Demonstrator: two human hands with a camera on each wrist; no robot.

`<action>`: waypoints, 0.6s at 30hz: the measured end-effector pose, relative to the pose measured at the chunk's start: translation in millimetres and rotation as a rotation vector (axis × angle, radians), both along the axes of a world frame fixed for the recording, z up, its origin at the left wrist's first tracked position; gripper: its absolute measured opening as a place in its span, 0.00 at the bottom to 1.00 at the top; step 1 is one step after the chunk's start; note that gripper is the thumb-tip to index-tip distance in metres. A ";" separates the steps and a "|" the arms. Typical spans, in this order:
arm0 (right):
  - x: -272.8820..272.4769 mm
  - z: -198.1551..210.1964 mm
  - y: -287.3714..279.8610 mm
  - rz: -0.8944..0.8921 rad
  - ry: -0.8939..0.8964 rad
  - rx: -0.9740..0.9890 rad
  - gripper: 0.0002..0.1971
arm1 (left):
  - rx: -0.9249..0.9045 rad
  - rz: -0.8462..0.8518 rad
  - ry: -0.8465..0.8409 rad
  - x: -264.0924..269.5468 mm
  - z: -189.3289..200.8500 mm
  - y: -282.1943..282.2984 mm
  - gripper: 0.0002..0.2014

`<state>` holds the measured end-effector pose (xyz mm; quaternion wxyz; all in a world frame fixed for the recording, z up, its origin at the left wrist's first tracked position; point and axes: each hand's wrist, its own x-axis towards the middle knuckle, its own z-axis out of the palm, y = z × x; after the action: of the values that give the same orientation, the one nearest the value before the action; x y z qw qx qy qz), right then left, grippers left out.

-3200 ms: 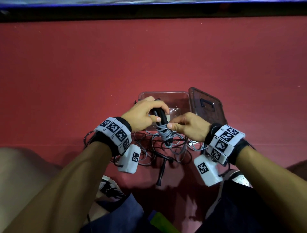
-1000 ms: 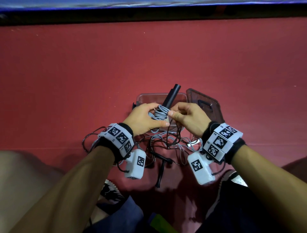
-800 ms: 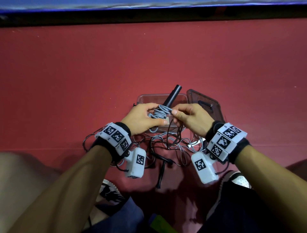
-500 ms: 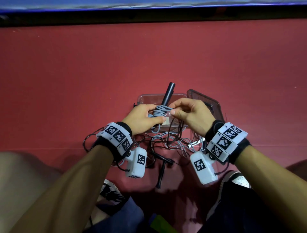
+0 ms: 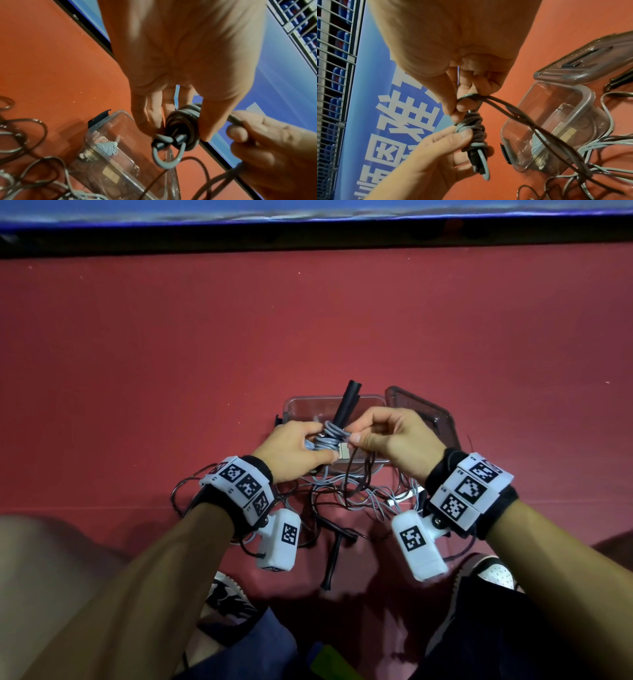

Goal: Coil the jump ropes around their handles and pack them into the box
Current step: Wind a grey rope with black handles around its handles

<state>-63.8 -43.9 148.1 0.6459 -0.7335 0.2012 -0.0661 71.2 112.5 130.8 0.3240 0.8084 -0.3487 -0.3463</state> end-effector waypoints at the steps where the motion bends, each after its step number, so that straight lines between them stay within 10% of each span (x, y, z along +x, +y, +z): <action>1: 0.2 -1.9 1.3 0.016 0.022 0.005 0.09 | -0.025 0.011 0.022 -0.6 -1.0 -0.6 0.20; 5: 0.8 -1.2 1.7 0.035 0.068 0.000 0.09 | -0.081 0.045 0.103 -2.3 -5.5 -2.0 0.38; 18: 1.7 -9.8 -7.2 0.003 0.169 -0.117 0.04 | -0.211 0.072 0.363 -7.7 8.9 -2.4 0.19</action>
<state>-62.1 -51.1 138.3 0.5828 -0.7732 0.2495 -0.0148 63.5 110.1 139.7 0.4765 0.7064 -0.2896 -0.4360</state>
